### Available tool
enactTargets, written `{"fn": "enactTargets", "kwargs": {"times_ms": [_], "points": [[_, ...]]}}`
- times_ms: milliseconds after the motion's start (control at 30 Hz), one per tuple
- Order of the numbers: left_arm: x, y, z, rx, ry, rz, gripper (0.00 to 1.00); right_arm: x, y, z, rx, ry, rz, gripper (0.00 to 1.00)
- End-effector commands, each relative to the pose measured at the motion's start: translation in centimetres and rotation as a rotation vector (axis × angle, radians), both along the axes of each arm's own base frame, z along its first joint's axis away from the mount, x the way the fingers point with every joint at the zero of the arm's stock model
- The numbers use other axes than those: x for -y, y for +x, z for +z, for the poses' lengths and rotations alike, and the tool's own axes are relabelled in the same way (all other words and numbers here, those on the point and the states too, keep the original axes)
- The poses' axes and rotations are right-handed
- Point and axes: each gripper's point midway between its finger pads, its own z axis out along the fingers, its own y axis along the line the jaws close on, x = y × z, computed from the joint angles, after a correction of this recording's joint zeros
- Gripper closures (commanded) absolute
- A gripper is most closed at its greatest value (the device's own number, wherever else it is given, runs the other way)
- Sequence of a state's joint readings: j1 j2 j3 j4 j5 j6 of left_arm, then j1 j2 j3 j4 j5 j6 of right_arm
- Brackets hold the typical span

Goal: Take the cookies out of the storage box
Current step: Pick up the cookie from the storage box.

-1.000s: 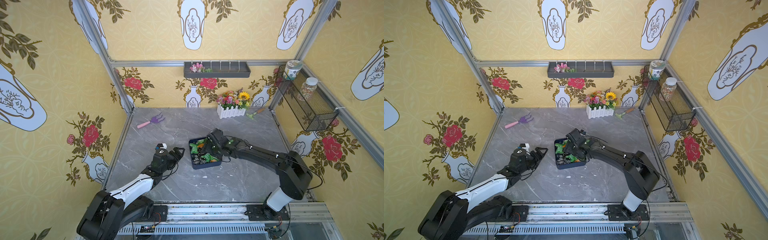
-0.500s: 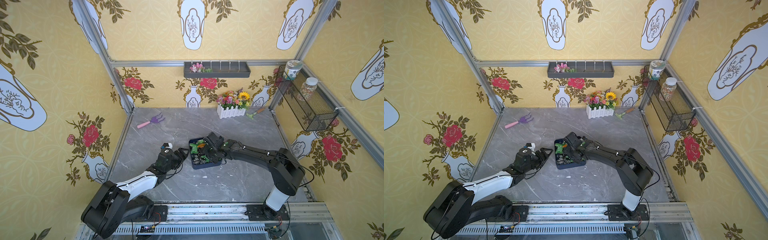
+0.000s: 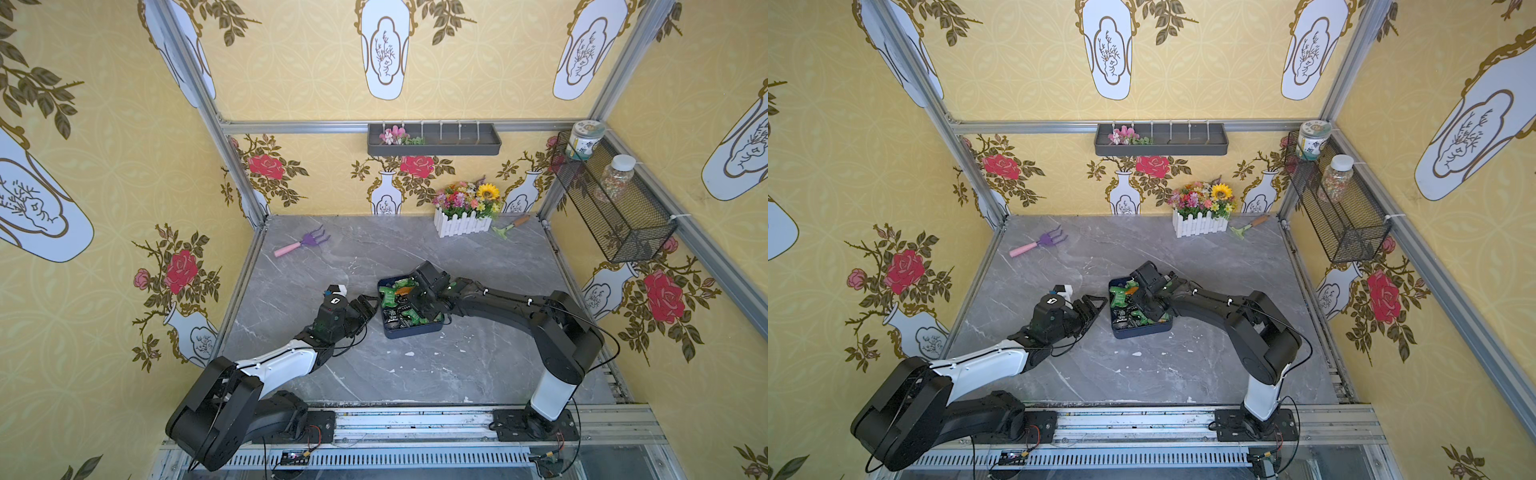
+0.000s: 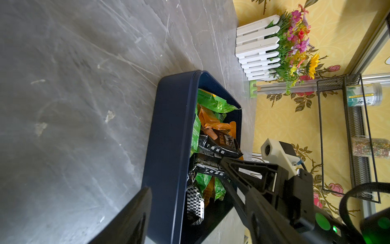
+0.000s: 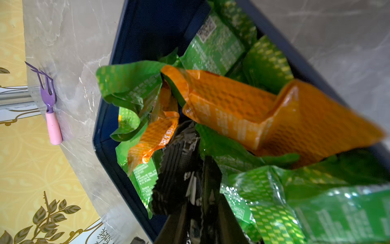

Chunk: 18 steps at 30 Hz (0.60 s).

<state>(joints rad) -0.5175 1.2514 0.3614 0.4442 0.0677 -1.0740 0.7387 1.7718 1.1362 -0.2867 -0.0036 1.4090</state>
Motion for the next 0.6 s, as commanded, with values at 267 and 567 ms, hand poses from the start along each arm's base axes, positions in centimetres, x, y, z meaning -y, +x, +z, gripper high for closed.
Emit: {"fn": "enactTargets", "kwargs": {"times_ms": [267, 567], "points": [[0.3, 0.1, 0.5, 0.023, -0.007, -0.006, 0.24, -0.1, 0.3, 0.0, 0.031, 0.023, 0.012, 0.84], [0.4, 0.3, 0.2, 0.018, 0.007, -0.013, 0.23, 1.2, -1.1, 3.2, 0.110, 0.010, 0.098, 0.87]]}}
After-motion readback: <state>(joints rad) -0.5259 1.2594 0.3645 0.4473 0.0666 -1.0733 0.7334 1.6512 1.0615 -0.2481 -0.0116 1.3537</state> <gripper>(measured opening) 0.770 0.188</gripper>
